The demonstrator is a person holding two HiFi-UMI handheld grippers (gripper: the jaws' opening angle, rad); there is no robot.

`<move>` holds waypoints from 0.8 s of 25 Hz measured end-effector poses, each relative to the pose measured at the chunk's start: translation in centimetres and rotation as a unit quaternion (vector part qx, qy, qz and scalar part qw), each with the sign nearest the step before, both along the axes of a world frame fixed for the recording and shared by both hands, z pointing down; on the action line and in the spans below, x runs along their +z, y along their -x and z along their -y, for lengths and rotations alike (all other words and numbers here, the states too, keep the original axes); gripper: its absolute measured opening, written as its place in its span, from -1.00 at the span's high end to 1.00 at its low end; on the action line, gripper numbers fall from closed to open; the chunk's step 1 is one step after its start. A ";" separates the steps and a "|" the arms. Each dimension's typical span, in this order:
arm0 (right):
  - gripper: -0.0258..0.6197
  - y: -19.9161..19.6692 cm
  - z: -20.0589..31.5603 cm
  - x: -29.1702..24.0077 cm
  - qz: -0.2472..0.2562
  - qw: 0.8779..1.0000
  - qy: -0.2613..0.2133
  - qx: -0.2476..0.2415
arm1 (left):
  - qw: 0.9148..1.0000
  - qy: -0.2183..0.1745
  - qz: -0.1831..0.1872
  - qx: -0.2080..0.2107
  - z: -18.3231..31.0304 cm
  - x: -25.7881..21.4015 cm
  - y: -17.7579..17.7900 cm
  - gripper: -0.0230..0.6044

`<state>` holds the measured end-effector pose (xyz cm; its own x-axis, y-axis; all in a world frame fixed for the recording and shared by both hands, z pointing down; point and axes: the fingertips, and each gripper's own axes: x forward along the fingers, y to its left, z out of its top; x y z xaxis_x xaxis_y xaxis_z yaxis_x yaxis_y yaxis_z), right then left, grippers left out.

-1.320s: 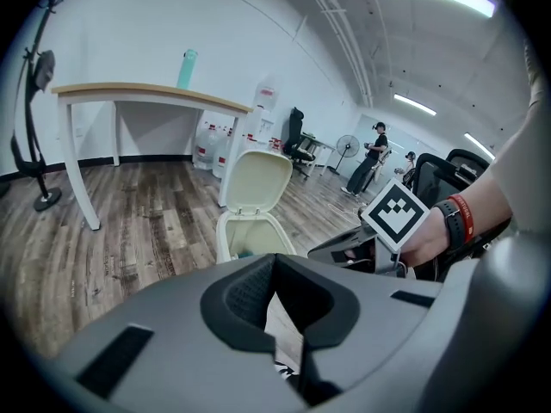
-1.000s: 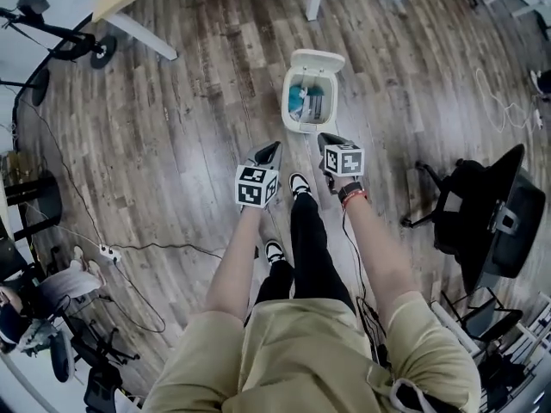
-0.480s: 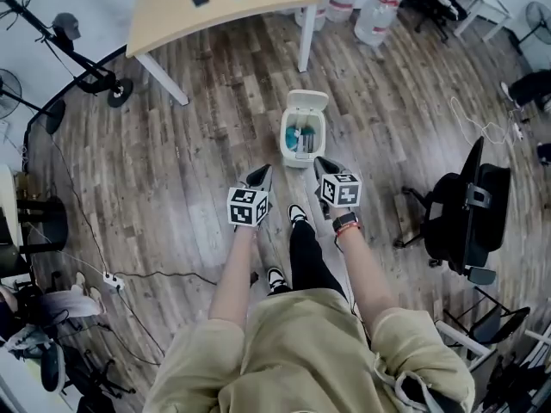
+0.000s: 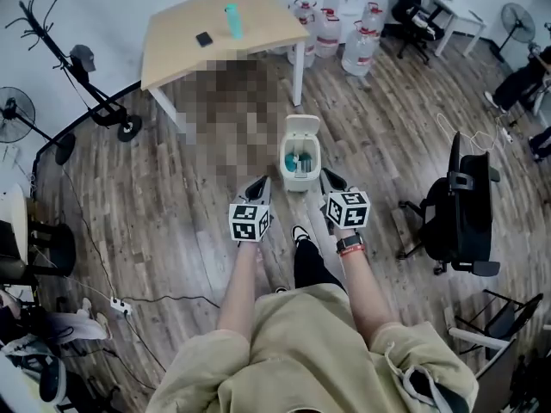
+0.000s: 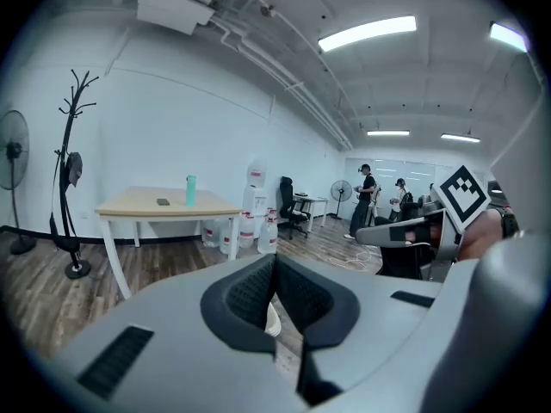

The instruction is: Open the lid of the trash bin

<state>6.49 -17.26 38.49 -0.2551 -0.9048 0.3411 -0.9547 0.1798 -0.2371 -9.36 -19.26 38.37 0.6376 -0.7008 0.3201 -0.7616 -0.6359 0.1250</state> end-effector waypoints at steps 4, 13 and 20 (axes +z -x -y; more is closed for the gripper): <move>0.89 0.3 -2.9 -4.4 -0.005 0.999 -0.037 0.012 | 0.999 -0.037 -0.018 -0.003 -2.5 -4.3 0.5 0.86; 0.88 1.0 -9.8 -9.8 -0.016 0.994 -0.100 0.041 | 0.993 -0.115 -0.039 -0.004 -8.8 -10.7 1.0 0.86; 0.89 0.2 -12.8 -12.2 -0.062 0.988 -0.130 0.063 | 0.990 -0.131 -0.049 -0.008 -11.2 -12.6 0.6 0.86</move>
